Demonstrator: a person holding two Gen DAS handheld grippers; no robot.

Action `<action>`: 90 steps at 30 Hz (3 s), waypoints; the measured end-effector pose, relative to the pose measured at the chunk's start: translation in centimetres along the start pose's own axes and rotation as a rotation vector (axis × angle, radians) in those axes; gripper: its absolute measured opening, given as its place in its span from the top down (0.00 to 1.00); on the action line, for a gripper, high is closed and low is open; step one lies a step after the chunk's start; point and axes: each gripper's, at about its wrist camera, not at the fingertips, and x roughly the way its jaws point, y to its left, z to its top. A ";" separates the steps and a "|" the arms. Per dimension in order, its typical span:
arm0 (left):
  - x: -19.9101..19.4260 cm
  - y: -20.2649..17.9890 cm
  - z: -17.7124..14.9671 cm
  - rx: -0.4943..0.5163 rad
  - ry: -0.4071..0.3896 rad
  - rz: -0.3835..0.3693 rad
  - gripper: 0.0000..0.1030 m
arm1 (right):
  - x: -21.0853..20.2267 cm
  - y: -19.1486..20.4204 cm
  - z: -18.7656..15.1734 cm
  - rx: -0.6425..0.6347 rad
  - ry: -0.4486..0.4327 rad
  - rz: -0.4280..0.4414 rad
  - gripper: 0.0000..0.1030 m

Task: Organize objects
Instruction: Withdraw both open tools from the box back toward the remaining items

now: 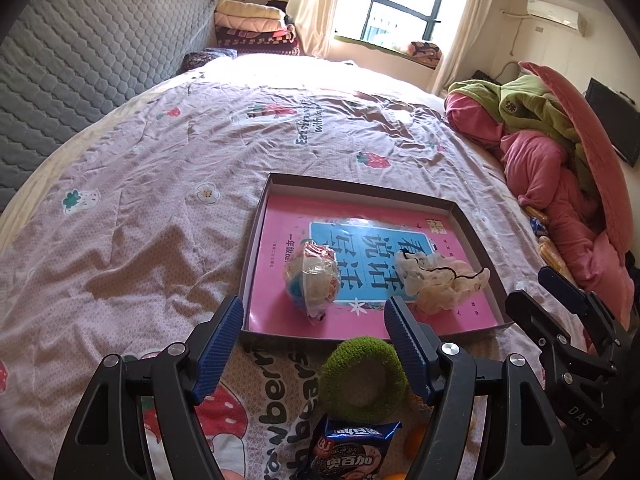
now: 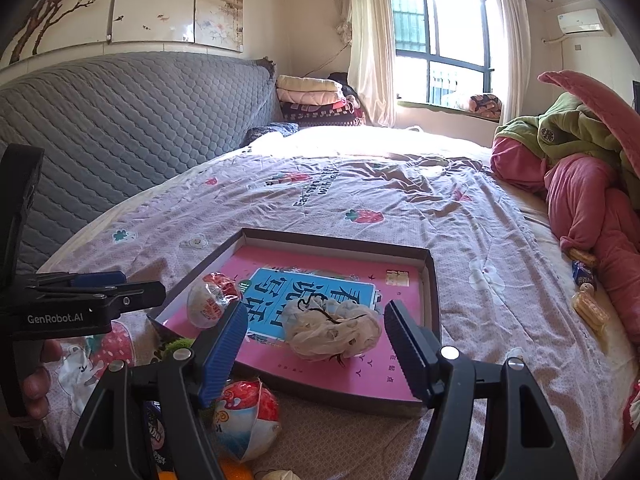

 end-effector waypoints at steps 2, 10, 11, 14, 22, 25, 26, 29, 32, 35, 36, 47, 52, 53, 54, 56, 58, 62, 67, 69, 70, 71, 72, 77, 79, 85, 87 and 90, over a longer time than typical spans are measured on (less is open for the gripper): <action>-0.4 0.0 -0.3 0.000 -0.002 0.005 0.28 | -0.3 0.2 -0.2 -0.006 0.001 -0.001 0.32; -0.8 -0.8 -2.2 0.024 0.015 0.019 0.28 | -1.8 0.8 -0.8 -0.026 0.004 0.015 0.32; -1.0 -1.0 -2.3 0.029 0.016 0.016 0.28 | -2.0 0.9 -0.8 -0.026 0.005 0.019 0.32; -1.4 -1.4 -2.8 0.040 0.014 0.010 0.28 | -2.6 1.1 -1.1 -0.025 0.009 0.038 0.32; -1.7 -1.9 -3.9 0.071 0.029 0.011 0.28 | -3.3 1.0 -1.8 -0.035 0.034 0.041 0.32; -1.7 -1.8 -4.3 0.081 0.037 0.018 0.28 | -3.6 0.8 -2.1 -0.038 0.041 0.040 0.32; -1.7 -1.7 -4.4 0.083 0.042 0.019 0.28 | -3.6 0.7 -2.2 -0.042 0.043 0.031 0.32; -1.8 -1.4 -4.6 0.075 0.049 0.016 0.28 | -3.7 0.8 -2.2 -0.053 0.051 0.026 0.32; -1.8 -1.3 -4.8 0.070 0.059 0.005 0.28 | -3.7 1.1 -2.4 -0.066 0.061 0.027 0.32; -1.7 -1.3 -5.1 0.081 0.068 0.004 0.28 | -3.8 1.5 -2.7 -0.082 0.070 0.031 0.32; -1.6 -1.4 -5.2 0.086 0.071 0.008 0.28 | -3.7 1.6 -2.8 -0.089 0.075 0.032 0.32; -1.1 -1.2 -6.9 0.131 0.116 0.024 0.28 | -3.6 1.8 -4.6 -0.114 0.136 0.028 0.32; -1.1 -1.2 -7.6 0.137 0.134 0.018 0.28 | -3.6 1.8 -5.4 -0.124 0.157 0.027 0.32; -1.1 -1.2 -7.7 0.141 0.134 0.019 0.28 | -3.6 1.8 -5.6 -0.129 0.165 0.027 0.32; -1.2 -1.3 -7.9 0.145 0.135 0.019 0.28 | -3.6 1.8 -5.8 -0.133 0.170 0.026 0.32; -1.3 -1.4 -8.1 0.150 0.136 0.018 0.28 | -3.6 1.9 -6.0 -0.141 0.174 0.024 0.32; -1.2 -1.5 -8.3 0.159 0.139 0.019 0.28 | -3.6 1.9 -6.2 -0.147 0.180 0.027 0.32; -1.1 -1.8 -8.8 0.168 0.156 0.011 0.28 | -3.5 2.0 -6.8 -0.154 0.199 0.033 0.32; -1.0 -2.0 -9.2 0.181 0.163 0.009 0.28 | -3.3 2.3 -7.5 -0.165 0.224 0.041 0.32; -1.0 -2.0 -9.2 0.183 0.163 0.010 0.28 | -3.1 2.4 -7.8 -0.169 0.237 0.040 0.32; -1.0 -2.0 -9.2 0.183 0.164 0.010 0.28 | -3.1 2.4 -7.8 -0.168 0.241 0.041 0.32; -0.9 -2.0 -9.3 0.182 0.166 0.010 0.28 | -3.0 2.4 -7.9 -0.168 0.248 0.042 0.32; -0.9 -2.0 -9.3 0.180 0.169 0.007 0.28 | -2.9 2.4 -8.0 -0.166 0.254 0.041 0.32; -0.9 -2.0 -9.5 0.181 0.176 0.000 0.28 | -2.6 2.0 -8.5 -0.160 0.284 0.037 0.32; -1.0 -2.2 -9.7 0.185 0.179 -0.003 0.28 | -2.7 2.0 -8.7 -0.162 0.288 0.041 0.32; -1.3 -2.6 -10.1 0.205 0.181 -0.014 0.28 | -2.8 2.5 -9.0 -0.187 0.295 0.050 0.32; -1.4 -2.7 -10.3 0.212 0.183 -0.014 0.28 | -2.8 2.7 -9.1 -0.195 0.298 0.055 0.32; -1.2 -2.8 -10.5 0.220 0.191 -0.009 0.28 | -2.8 3.0 -9.2 -0.210 0.301 0.060 0.32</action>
